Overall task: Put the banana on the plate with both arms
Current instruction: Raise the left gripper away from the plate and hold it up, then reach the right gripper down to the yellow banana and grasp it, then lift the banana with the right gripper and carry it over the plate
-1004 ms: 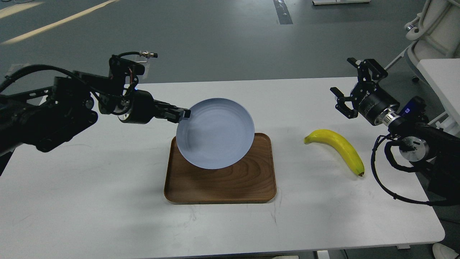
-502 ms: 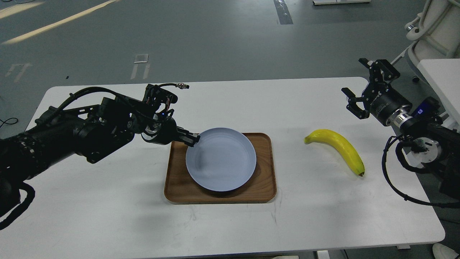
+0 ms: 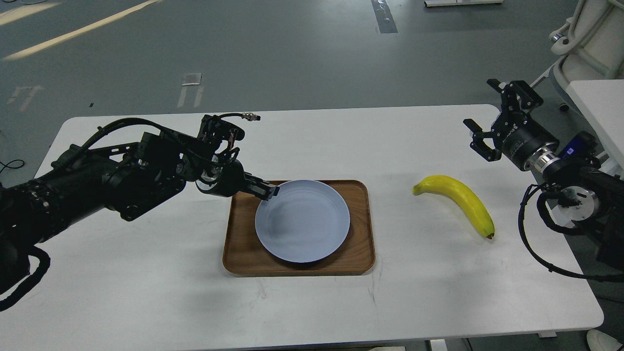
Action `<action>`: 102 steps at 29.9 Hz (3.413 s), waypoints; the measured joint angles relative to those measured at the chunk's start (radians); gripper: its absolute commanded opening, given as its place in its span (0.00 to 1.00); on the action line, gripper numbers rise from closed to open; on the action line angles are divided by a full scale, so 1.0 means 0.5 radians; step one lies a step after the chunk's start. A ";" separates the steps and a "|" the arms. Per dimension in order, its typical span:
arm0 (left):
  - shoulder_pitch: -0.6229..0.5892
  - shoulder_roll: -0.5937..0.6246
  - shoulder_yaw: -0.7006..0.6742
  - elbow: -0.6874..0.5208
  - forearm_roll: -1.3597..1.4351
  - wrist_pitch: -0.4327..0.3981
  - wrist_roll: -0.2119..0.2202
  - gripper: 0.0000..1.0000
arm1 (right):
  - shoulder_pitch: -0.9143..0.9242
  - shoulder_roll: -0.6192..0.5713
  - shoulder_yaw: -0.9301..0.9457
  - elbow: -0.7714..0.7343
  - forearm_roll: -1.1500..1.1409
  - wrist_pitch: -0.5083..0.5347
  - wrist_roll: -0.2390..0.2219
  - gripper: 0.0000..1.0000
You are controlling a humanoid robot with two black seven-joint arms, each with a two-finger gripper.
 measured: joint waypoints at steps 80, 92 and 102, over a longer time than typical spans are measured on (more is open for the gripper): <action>0.825 0.699 -1.046 0.062 -2.809 0.000 -0.156 0.98 | 0.724 0.107 -1.426 -0.016 -2.766 -0.197 0.000 0.00; 0.816 0.705 -1.048 0.053 -2.806 0.000 -0.156 0.98 | 1.337 0.055 -1.370 0.401 -2.653 -0.164 0.000 0.00; 0.813 0.702 -1.053 0.054 -2.810 0.000 -0.156 0.98 | 1.404 0.727 -1.425 0.284 -2.293 -0.030 0.000 0.00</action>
